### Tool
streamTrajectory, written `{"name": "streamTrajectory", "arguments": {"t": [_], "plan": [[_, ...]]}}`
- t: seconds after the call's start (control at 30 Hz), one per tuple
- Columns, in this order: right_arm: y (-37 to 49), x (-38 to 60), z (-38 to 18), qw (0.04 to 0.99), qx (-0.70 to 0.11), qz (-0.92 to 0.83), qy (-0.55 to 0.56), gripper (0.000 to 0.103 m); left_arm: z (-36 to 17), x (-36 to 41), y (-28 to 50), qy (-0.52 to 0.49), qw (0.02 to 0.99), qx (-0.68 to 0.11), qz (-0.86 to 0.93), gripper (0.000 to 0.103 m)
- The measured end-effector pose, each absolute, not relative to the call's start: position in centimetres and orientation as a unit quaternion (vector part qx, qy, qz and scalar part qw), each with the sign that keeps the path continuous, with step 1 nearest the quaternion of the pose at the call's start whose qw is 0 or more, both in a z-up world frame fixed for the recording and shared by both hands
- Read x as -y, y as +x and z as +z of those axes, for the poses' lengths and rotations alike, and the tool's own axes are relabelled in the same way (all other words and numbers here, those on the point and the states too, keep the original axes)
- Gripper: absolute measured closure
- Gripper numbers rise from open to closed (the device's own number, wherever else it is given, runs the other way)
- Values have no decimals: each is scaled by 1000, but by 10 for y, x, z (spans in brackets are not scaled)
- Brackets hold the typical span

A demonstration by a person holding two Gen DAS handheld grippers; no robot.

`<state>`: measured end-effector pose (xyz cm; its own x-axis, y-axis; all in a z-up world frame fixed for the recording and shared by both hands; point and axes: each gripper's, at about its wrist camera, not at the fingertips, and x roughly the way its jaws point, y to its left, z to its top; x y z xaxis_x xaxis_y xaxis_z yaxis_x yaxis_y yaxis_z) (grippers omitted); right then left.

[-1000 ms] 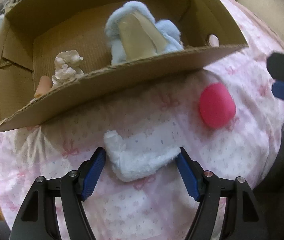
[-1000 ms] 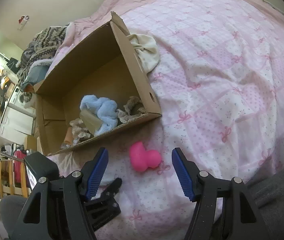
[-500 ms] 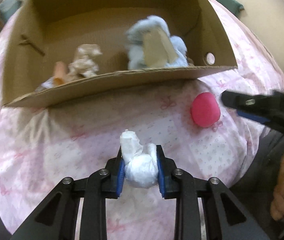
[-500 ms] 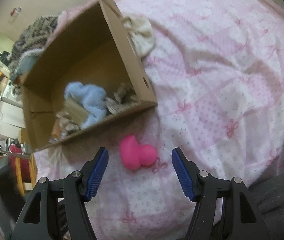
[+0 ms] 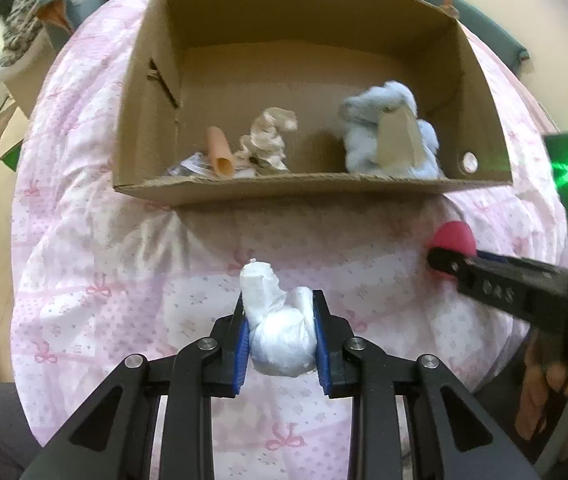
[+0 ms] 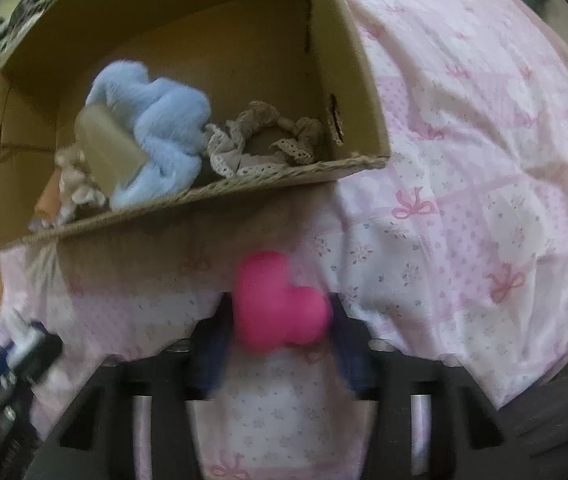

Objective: Organize soft objects
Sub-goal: 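Grasp the white sock with the left tool while the right tool grasps the pink sponge, then carry the sock and sponge into the box and open both tools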

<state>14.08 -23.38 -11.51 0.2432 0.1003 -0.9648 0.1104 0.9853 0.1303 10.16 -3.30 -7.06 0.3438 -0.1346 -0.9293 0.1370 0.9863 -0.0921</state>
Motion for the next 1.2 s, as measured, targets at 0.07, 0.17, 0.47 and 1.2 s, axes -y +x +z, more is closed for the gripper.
{"name": "streamTrajectory", "arguments": {"t": [0.07,0.17,0.47,1.2], "plan": [[137,228,-108,793,-604,10,81,58,-70,28,104,-1,821,-566,-71,78],[131,219,-94,807,-584,46,76,58,-76,32,111,-1,823,-566,-55,78],[119,198,-87,811,-574,89,69,58,-83,26,116,2,826,-563,-23,78],[87,205,-42,846,-512,131,73,58,-56,-3,90,-26,848,-528,37,78]]}}
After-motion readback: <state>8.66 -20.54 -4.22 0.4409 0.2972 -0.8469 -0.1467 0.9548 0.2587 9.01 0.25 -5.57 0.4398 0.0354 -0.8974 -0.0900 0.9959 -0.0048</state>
